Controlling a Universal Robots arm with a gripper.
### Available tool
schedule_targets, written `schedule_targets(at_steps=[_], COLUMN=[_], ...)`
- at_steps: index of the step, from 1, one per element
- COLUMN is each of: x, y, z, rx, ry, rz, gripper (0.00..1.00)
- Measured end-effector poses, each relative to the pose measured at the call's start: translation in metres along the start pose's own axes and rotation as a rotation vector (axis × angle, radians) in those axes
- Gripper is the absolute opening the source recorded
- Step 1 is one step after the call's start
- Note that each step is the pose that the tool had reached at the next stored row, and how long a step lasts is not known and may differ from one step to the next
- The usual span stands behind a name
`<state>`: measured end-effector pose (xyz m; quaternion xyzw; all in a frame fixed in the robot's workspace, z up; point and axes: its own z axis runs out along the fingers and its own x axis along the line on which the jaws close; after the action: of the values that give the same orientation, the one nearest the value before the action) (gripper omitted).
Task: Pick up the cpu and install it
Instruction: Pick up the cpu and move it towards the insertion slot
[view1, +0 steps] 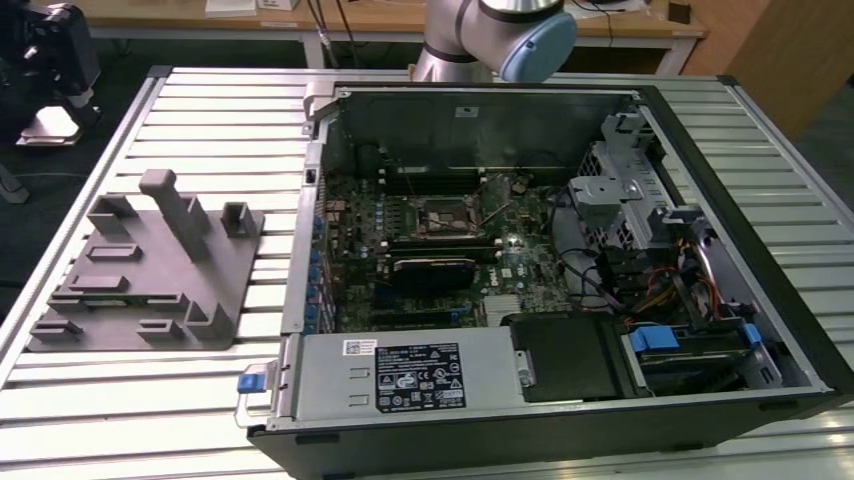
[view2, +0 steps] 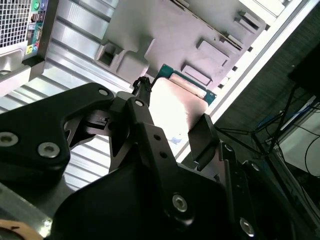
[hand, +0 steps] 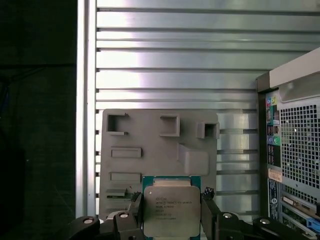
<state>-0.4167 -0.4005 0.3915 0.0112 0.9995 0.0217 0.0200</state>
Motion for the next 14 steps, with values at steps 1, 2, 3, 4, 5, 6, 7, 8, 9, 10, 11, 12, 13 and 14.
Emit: schedule_targets(at_steps=[1,2,3,4,5,6,7,8,9,10,11,12,13,14], x=[-0.0011,-0.0022,-0.0033,-0.0043,-0.0054,-0.0065,-0.0075,-0.0085,-0.0095,-0.0106,-0.0117,-0.0129,-0.0141,-0.0152], y=[0.0000,0.0001,0.0001,0.0002,0.0002,0.0003,0.0003,0.0004,0.0004,0.0005,0.0005,0.0005,0.0006,0.0006], z=[0.0001,0.0001,0.0002,0.0002,0.0003,0.0003,0.0003,0.0004,0.0004,0.0005,0.0005,0.0006,0.0006,0.0006], rx=[0.0000,0.0000,0.0000,-0.0001,-0.0001,0.0000,0.0000,-0.0001,-0.0001,-0.0001,-0.0001,-0.0001,0.0000,0.0000], ry=[-0.0001,0.0000,-0.0001,-0.0001,-0.0001,-0.0001,0.0000,-0.0001,-0.0001,-0.0001,-0.0001,-0.0001,0.0000,-0.0001], rz=[0.000,0.000,0.000,0.000,0.000,0.000,0.000,0.000,0.000,0.000,0.000,0.000,0.000,0.000], gripper=[0.54,0.54,0.54,0.54,0.54,0.54,0.54,0.54,0.54,0.54,0.54,0.54,0.54,0.54])
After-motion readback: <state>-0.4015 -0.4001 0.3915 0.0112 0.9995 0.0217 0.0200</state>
